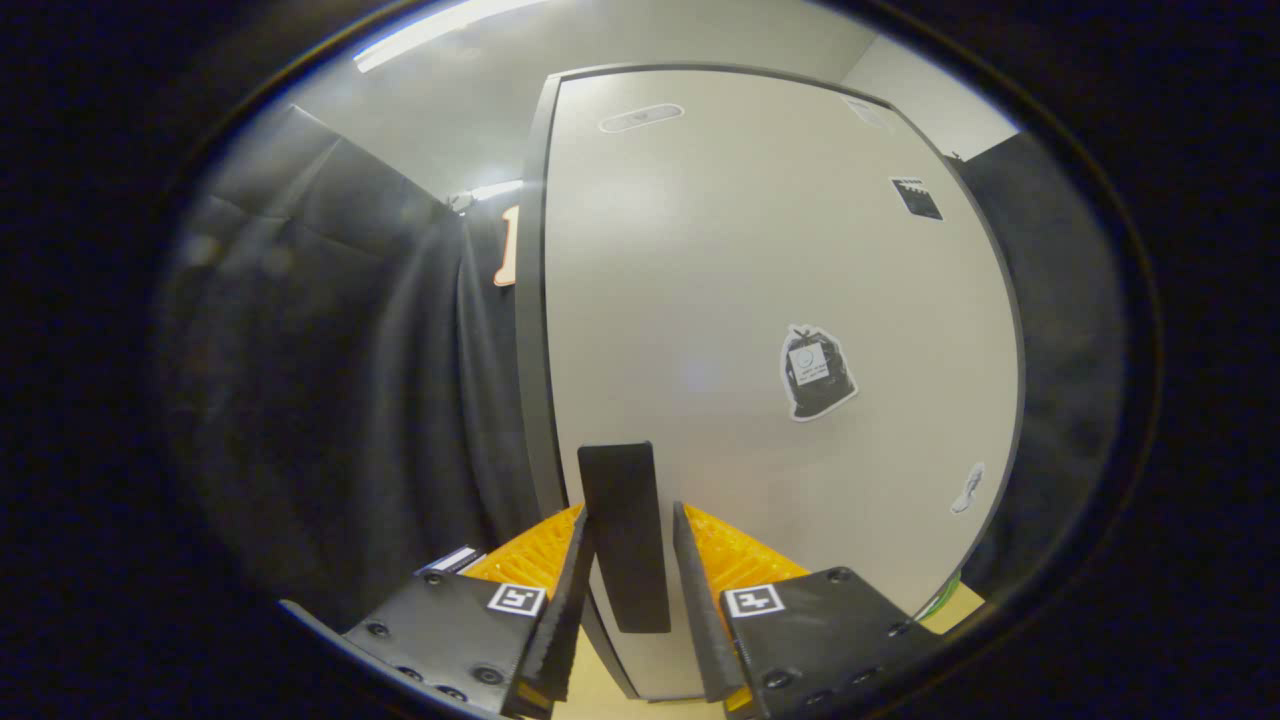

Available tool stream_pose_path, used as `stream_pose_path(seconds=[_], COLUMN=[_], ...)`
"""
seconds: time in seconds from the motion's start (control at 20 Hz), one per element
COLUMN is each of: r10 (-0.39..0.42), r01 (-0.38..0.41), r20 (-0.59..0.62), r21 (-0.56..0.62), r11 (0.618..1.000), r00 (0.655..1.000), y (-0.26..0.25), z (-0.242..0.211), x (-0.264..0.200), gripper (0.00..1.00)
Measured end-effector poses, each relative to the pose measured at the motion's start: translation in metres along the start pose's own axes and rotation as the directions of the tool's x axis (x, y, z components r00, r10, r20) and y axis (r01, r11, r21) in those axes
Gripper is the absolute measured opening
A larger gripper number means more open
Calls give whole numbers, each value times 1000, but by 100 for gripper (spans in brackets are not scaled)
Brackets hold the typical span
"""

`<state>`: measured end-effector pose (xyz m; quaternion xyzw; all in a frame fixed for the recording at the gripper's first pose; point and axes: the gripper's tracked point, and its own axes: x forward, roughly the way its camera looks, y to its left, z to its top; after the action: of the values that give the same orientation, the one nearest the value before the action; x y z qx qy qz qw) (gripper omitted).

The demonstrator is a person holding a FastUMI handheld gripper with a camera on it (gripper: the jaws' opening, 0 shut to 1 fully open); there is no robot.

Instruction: Open the shoe cabinet door, grab the shoes and put them into the shoe cabinet, then close the shoe cabinet door.

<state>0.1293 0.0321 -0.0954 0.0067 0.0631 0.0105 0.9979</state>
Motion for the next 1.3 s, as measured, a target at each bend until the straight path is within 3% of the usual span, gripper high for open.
stream_pose_path(seconds=[0.2,0.35,0.6,1.3], r10=[7,14,-12,-54], r01=[-7,-14,12,52], r20=[3,18,35,42], r21=[-24,-12,6,41], r11=[1000,1000,1000,998], r00=[1000,1000,999,998], y=[4,5,2,-14], z=[-2,-1,0,5], x=[1,2,-5,-74], gripper=[33,27,8,8])
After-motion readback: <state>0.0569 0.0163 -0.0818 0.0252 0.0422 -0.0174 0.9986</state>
